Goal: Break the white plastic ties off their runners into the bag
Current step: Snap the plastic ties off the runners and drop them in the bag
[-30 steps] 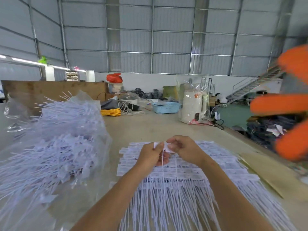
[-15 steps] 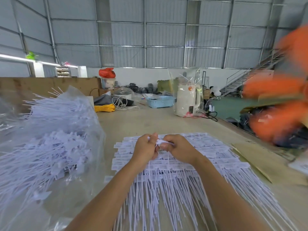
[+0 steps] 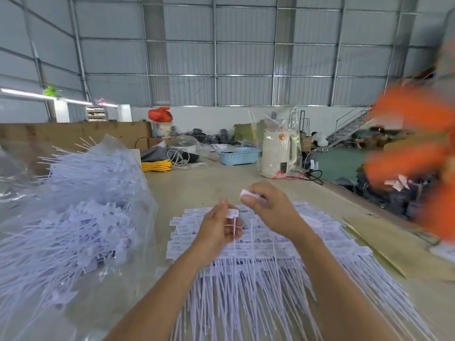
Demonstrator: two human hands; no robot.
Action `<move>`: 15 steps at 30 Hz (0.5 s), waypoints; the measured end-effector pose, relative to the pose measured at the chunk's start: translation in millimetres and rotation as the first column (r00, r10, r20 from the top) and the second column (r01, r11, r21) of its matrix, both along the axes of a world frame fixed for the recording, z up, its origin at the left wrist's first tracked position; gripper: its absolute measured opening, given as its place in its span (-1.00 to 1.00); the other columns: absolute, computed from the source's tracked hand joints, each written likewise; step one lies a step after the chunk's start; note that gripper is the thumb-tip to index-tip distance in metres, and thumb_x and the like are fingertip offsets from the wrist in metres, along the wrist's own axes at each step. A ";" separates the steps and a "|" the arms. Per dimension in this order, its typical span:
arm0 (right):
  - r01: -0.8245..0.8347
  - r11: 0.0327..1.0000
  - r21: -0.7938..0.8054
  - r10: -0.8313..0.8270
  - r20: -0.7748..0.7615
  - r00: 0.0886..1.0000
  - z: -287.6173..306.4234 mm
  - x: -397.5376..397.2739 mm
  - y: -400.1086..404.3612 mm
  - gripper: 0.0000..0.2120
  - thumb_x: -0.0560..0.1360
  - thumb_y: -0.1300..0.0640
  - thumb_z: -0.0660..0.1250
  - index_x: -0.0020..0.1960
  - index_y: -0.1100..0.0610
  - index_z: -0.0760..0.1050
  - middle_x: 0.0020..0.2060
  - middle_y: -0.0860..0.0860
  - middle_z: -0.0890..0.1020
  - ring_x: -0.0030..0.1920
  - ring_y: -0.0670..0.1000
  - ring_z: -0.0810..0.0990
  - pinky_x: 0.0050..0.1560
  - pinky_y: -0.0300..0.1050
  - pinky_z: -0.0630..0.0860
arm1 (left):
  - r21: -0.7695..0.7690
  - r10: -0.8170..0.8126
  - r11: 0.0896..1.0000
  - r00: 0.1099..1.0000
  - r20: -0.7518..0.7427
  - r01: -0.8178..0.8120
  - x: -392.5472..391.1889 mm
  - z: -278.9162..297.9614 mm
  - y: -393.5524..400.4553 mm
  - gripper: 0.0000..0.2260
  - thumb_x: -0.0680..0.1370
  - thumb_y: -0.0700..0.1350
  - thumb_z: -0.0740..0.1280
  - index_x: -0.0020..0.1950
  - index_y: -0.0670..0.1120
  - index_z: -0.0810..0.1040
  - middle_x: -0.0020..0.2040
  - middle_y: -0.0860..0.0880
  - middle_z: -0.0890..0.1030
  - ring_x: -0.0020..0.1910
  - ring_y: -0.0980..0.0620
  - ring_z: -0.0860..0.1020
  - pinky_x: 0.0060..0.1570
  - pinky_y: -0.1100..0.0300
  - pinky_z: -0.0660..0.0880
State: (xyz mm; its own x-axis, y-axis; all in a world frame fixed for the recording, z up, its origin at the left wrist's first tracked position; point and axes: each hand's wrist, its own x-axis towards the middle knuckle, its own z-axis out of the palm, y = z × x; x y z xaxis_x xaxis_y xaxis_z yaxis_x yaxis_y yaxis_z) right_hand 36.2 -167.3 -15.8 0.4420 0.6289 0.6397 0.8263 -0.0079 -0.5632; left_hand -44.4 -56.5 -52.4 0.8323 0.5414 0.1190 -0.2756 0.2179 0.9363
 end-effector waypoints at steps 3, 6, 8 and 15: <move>-0.012 0.996 -0.086 0.014 0.022 1.000 -11.2 -7.7 11.1 -0.90 0.49 0.16 0.36 -0.04 0.17 0.60 -0.01 0.06 0.46 0.04 0.02 0.48 0.13 -0.10 0.40 | -0.008 -0.060 0.998 0.998 0.021 0.060 4.8 2.8 -8.5 -0.46 0.53 0.26 0.05 -0.10 -0.17 0.56 -0.29 -0.16 0.56 -0.33 -0.04 0.51 -0.38 0.17 0.43; 0.092 0.992 -0.082 -0.084 0.091 0.992 -20.1 -8.8 15.9 -0.87 0.49 0.19 0.34 0.02 0.14 0.61 0.09 0.07 0.41 0.15 0.10 0.42 0.18 0.05 0.40 | 0.014 -0.146 0.989 0.987 0.073 0.145 4.1 2.2 -14.8 -0.47 0.43 0.27 0.10 -0.06 -0.15 0.58 -0.19 -0.18 0.57 -0.19 -0.04 0.54 -0.23 0.13 0.45; 0.138 0.990 -0.033 -0.134 0.099 0.986 -19.3 -7.1 15.6 -0.84 0.49 0.24 0.31 0.04 0.15 0.59 0.10 0.11 0.40 0.11 0.13 0.45 0.13 0.07 0.44 | 0.064 -0.154 0.986 0.988 0.026 0.152 2.3 -1.2 -13.9 -0.54 0.51 0.19 0.15 0.00 -0.20 0.52 -0.23 -0.14 0.52 -0.32 0.01 0.53 -0.37 0.18 0.47; -0.026 0.980 -0.196 0.021 -0.028 0.999 -17.1 -4.9 9.4 -0.73 0.56 0.20 0.23 0.25 0.06 0.47 0.14 0.05 0.50 0.12 -0.02 0.49 0.12 -0.22 0.38 | -0.086 -0.074 0.994 0.997 0.001 0.074 2.8 1.5 -18.4 -0.61 0.64 0.05 0.10 -0.14 -0.24 0.47 -0.39 -0.12 0.48 -0.56 0.06 0.37 -0.56 0.27 0.33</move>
State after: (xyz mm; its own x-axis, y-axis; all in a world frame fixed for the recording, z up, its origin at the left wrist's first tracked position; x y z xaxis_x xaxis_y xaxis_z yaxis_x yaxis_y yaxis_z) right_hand 31.3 -157.9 -32.9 0.4400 0.7517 0.4913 0.8129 -0.1008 -0.5737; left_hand -41.6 -74.9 -50.9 0.8707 0.4863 0.0732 -0.2538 0.3169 0.9139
